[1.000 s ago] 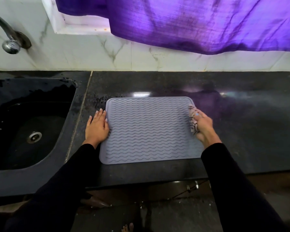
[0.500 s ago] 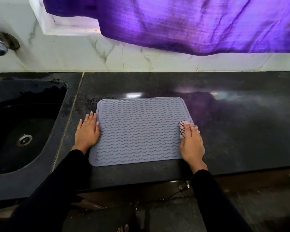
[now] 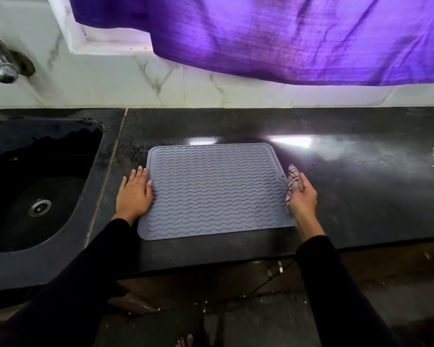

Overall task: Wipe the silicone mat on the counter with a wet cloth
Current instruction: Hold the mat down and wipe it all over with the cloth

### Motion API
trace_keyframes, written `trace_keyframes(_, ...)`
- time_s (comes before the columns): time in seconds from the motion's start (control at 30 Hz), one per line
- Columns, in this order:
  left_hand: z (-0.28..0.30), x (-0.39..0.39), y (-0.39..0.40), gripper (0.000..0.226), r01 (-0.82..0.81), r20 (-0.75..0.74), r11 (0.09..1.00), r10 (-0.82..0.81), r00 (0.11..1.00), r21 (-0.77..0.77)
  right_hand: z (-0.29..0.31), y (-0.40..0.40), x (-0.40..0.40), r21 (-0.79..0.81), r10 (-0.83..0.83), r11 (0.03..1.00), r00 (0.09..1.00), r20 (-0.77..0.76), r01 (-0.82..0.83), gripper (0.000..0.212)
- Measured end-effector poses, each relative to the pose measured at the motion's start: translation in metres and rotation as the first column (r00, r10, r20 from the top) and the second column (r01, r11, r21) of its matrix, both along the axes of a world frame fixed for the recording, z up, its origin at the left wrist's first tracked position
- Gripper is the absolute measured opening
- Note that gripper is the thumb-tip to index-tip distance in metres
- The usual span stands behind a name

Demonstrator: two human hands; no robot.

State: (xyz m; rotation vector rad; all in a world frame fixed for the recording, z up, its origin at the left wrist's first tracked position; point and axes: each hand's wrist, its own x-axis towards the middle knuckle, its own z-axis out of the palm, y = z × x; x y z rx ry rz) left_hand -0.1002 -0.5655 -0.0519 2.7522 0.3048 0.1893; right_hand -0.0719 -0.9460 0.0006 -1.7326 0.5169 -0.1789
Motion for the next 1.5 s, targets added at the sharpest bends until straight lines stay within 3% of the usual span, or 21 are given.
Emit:
trace_keyframes(0.07, 0.0, -0.001, 0.0, 0.068, -0.005, 0.018, 1.0, 0.005, 1.0, -0.001, -0.01, 0.01, -0.023, -0.472, 0.146, 0.87, 0.989, -0.025, -0.141, 0.051)
trace_keyframes(0.13, -0.001, -0.002, 0.0, 0.067, -0.009, 0.034, 1.0, 0.009, 0.999, -0.003, -0.028, 0.017, -0.04, -0.792, 0.278, 0.565, 0.957, -0.081, -0.232, 0.058)
trace_keyframes(0.2, -0.001, -0.002, -0.001, 0.066, -0.012, 0.043, 1.0, 0.012, 0.999, 0.0, -0.043, 0.016, -0.042, -0.903, 0.307, 0.356, 0.943, -0.132, -0.242, 0.061)
trace_keyframes(0.27, -0.001, -0.002, -0.002, 0.066, -0.017, 0.049, 1.0, 0.017, 0.999, 0.0, -0.045, 0.015, -0.038, -0.913, 0.283, 0.314, 0.943, -0.172, -0.261, 0.062)
trace_keyframes(0.43, -0.001, -0.002, -0.005, 0.063, -0.028, 0.062, 1.0, 0.027, 0.998, 0.004, -0.043, 0.02, -0.034, -0.914, 0.295, 0.278, 0.932, -0.211, -0.295, 0.06)
trace_keyframes(0.53, 0.0, -0.004, -0.005, 0.057, -0.031, 0.059, 1.0, 0.031, 0.998, -0.003, -0.043, 0.012, -0.03, -0.876, 0.36, 0.352, 0.912, -0.198, -0.329, 0.064)
trace_keyframes(0.57, 0.001, -0.005, -0.006, 0.058, -0.031, 0.063, 0.999, 0.032, 0.998, -0.014, -0.039, 0.01, -0.027, -0.834, 0.386, 0.437, 0.907, -0.166, -0.338, 0.062)
trace_keyframes(0.6, 0.002, -0.006, -0.006, 0.061, -0.029, 0.064, 0.999, 0.031, 0.997, -0.026, -0.034, 0.008, -0.024, -0.736, 0.385, 0.584, 0.915, -0.12, -0.342, 0.056)
trace_keyframes(0.67, 0.003, -0.008, -0.006, 0.064, -0.032, 0.063, 0.999, 0.035, 0.997, -0.04, -0.022, 0.009, -0.016, -0.309, 0.247, 0.924, 0.969, 0.027, -0.227, 0.045)
trace_keyframes(0.7, 0.003, -0.009, -0.006, 0.064, -0.032, 0.062, 0.998, 0.035, 0.997, -0.044, -0.017, 0.013, -0.013, -0.041, 0.121, 0.992, 0.99, 0.076, -0.118, 0.043)
trace_keyframes(0.73, 0.003, -0.009, -0.006, 0.064, -0.031, 0.067, 0.998, 0.034, 0.997, -0.049, -0.014, 0.017, -0.012, 0.134, 0.011, 0.991, 0.996, 0.09, -0.023, 0.044)
trace_keyframes(0.77, 0.003, -0.009, -0.006, 0.064, -0.031, 0.072, 0.998, 0.035, 0.997, -0.057, -0.012, 0.023, -0.011, 0.158, -0.018, 0.987, 0.996, 0.09, 0.003, 0.046)
trace_keyframes(0.8, 0.003, -0.009, -0.006, 0.063, -0.031, 0.079, 0.997, 0.036, 0.996, -0.065, -0.01, 0.033, -0.014, 0.076, 0.025, 0.997, 0.994, 0.106, -0.033, 0.05)
trace_keyframes(0.87, 0.002, -0.009, -0.004, 0.062, -0.033, 0.089, 0.996, 0.04, 0.995, -0.083, -0.009, 0.057, -0.024, -0.272, 0.223, 0.945, 0.965, 0.139, -0.179, 0.059)
trace_keyframes(0.9, 0.002, -0.009, -0.004, 0.062, -0.036, 0.092, 0.995, 0.045, 0.995, -0.089, -0.013, 0.069, -0.029, -0.446, 0.332, 0.86, 0.936, 0.12, -0.247, 0.063)
trace_keyframes(0.97, 0.002, -0.009, -0.003, 0.061, -0.041, 0.095, 0.995, 0.05, 0.994, -0.094, -0.025, 0.086, -0.035, -0.739, 0.498, 0.59, 0.867, 0.016, -0.325, 0.066)
trace_keyframes(1.03, 0.001, -0.008, -0.003, 0.061, -0.042, 0.096, 0.995, 0.051, 0.994, -0.091, -0.04, 0.09, -0.035, -0.881, 0.576, 0.36, 0.816, -0.049, -0.308, 0.062)
trace_keyframes(1.1, -0.001, -0.007, -0.002, 0.061, -0.045, 0.1, 0.996, 0.053, 0.994, -0.078, -0.047, 0.089, -0.03, -0.919, 0.59, 0.281, 0.805, -0.062, -0.277, 0.059)
trace_keyframes(1.33, -0.007, -0.004, -0.003, 0.056, -0.044, 0.133, 0.999, 0.046, 0.99, -0.018, -0.05, 0.089, -0.022, -0.928, 0.613, 0.194, 0.778, -0.138, -0.318, 0.058)
trace_keyframes(1.43, -0.007, -0.002, -0.004, 0.044, -0.058, 0.152, 0.998, 0.062, 0.987, -0.029, -0.042, 0.085, -0.016, -0.866, 0.642, 0.284, 0.752, -0.146, -0.411, 0.055)
trace_keyframes(1.5, -0.005, -0.003, -0.005, 0.043, -0.067, 0.151, 0.997, 0.072, 0.986, -0.043, -0.038, 0.084, -0.008, -0.774, 0.644, 0.423, 0.757, -0.109, -0.471, 0.052)
